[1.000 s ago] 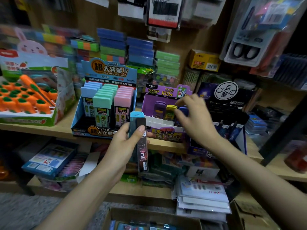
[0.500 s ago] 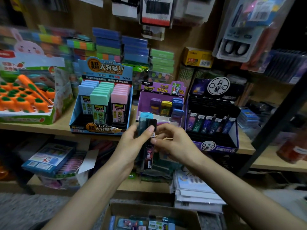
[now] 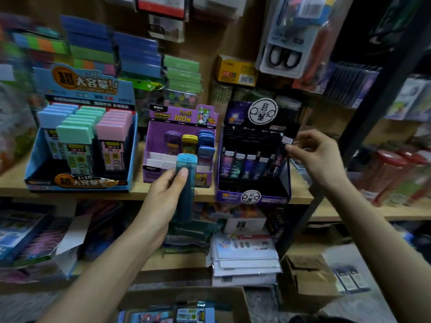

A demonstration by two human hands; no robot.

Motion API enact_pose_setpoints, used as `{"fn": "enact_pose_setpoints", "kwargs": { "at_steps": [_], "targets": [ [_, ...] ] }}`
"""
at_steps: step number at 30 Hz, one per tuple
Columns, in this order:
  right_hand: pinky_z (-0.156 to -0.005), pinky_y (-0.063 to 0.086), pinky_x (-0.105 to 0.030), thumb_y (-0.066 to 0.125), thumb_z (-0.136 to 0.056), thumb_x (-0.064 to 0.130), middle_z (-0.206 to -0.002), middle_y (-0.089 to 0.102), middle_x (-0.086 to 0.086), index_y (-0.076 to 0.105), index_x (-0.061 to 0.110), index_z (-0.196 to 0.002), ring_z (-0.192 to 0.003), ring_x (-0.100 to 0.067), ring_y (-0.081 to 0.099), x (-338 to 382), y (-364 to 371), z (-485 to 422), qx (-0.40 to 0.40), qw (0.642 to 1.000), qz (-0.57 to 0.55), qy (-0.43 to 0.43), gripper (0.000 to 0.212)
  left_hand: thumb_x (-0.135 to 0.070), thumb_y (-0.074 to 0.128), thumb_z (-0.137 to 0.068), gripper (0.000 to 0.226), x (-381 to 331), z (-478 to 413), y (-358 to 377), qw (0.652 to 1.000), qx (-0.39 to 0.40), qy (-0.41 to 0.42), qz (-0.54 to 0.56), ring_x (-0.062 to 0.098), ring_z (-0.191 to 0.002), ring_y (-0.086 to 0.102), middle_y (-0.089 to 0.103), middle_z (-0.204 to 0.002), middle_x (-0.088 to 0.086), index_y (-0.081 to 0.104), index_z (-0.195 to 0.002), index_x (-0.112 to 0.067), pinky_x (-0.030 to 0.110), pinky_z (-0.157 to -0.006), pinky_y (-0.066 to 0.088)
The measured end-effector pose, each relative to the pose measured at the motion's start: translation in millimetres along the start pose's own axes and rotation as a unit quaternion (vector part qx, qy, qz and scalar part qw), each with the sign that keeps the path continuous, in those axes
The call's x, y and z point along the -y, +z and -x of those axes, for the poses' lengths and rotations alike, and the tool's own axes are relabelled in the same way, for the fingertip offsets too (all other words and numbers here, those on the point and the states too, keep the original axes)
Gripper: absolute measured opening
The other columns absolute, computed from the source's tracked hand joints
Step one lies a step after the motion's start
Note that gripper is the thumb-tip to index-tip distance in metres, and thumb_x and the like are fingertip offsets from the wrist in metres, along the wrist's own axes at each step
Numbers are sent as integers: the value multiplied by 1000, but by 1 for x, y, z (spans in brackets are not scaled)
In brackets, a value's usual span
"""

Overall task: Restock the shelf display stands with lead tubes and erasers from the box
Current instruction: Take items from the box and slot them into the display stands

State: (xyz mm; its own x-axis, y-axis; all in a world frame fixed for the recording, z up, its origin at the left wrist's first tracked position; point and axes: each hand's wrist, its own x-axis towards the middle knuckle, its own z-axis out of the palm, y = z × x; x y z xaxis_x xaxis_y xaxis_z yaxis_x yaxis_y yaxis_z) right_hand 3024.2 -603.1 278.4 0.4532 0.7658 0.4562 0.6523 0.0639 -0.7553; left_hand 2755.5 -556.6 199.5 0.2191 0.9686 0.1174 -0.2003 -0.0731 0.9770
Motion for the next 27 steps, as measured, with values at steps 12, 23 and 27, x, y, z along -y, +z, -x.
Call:
{"fn": "enact_pose_setpoints", "kwargs": {
  "at_steps": [12,23,27],
  "targets": [
    [-67,45,-8,67,-85,10,-81,63,2,62,12,-99,-77,-11,59,-30,21,4,27,996,57,-57,15,-36,47,-94,14,9,2,8,1000,9,-8,-17,-2,-67,66,70,-73,-19,61,-91,-35,24,-67,45],
    [-79,54,-36,67,-82,1,-81,65,-2,61,13,-90,-78,-18,62,-27,16,-9,88,995,17,-36,15,-43,49,-89,16,13,-2,2,999,5,-25,-20,2,-73,68,71,-82,-17,62,-95,-37,30,-74,45],
    [-82,55,-44,68,-82,4,-84,69,-6,63,10,-92,-83,-24,67,-30,7,-14,134,990,7,-31,14,-43,50,-89,15,12,-3,1,1000,0,-26,-16,1,-72,67,71,-80,-18,62,-94,-37,32,-75,46]
  ]
}}
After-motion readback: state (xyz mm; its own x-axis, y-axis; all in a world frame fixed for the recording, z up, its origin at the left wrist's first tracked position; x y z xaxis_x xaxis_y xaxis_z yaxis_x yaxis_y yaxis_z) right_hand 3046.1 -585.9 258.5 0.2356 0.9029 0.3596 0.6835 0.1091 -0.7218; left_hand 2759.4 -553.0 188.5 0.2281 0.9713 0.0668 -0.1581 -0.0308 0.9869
